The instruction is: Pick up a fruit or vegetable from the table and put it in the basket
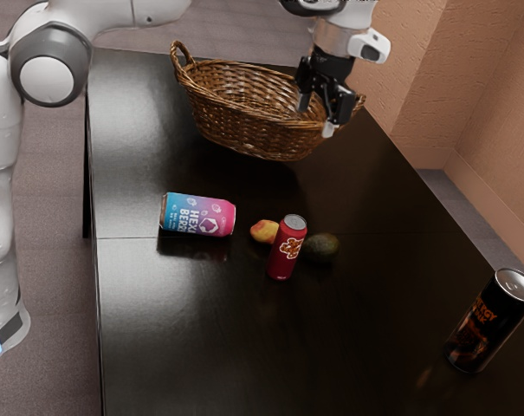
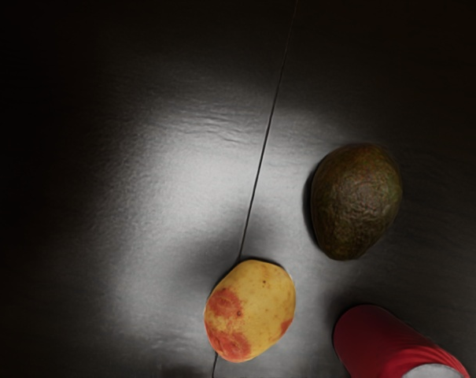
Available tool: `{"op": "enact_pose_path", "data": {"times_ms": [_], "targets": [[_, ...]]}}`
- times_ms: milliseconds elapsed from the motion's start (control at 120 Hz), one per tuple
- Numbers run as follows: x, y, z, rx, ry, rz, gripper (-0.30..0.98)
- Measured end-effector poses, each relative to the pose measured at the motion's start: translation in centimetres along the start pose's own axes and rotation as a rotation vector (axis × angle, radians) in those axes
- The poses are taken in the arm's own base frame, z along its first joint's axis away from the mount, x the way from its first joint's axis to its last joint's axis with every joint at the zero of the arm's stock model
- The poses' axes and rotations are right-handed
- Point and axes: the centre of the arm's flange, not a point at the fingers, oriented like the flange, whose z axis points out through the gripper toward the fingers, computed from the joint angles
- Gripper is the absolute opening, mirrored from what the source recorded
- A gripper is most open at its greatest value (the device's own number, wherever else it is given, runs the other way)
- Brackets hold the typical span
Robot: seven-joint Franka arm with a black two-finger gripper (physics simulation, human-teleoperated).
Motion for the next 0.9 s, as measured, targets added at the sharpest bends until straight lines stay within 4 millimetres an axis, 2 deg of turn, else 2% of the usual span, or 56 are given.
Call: {"op": "enact_pose_path", "data": {"times_ms": [158,308,408,492,542,608,667,742,825,900], "targets": [[-0.1,0.3,0.2,0.002,-0.013,-0.008,0.68],[0.0,-1.5,0.3,0.006,-0.031,-0.051,0.68],[0.2,-4.2,0.2,-0.006,-0.047,-0.107,0.68],[0.0,-4.2,0.6,-0.010,-0.073,-0.111,0.68],[-0.2,-3.8,1.7,-0.007,-0.104,-0.104,0.68],[-0.1,-3.5,4.5,-0.002,-0.158,-0.093,0.68],[0.1,-4.0,7.2,0.001,-0.198,-0.085,0.68],[0.1,-4.4,9.5,0.001,-0.229,-0.068,0.68],[-0.9,-3.8,12.8,0.005,-0.266,-0.031,0.68],[-1.3,-3.4,14.5,-0.001,-0.262,0.003,0.68]]}}
